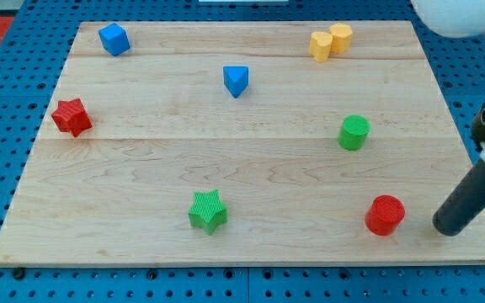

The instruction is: Slide the blue triangle to the left of the green circle

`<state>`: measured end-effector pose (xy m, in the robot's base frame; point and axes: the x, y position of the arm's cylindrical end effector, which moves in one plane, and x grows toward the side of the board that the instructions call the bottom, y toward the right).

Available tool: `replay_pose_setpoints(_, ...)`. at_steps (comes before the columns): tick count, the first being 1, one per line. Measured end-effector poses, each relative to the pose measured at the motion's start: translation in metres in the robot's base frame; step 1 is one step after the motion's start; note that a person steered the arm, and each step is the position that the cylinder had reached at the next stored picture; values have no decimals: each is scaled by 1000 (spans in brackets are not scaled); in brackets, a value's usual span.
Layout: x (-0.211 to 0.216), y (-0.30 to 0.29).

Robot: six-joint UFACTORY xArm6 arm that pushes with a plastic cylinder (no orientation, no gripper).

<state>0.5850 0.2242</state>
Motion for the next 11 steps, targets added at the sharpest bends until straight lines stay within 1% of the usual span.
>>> replay_pose_setpoints(1,-29,-70)
replay_pose_setpoints(2,-60,-160)
replay_pose_setpoints(3,-139,-155)
replay_pose_setpoints(4,-163,-268)
replay_pose_setpoints(5,-225,-332)
replay_pose_setpoints(6,-270,-322)
replay_pose_setpoints(7,-266,-234)
replay_pose_setpoints(8,-253,-191)
replay_pose_setpoints(9,-225,-170)
replay_pose_setpoints(10,-172,-163)
replay_pose_setpoints(11,-138,-152)
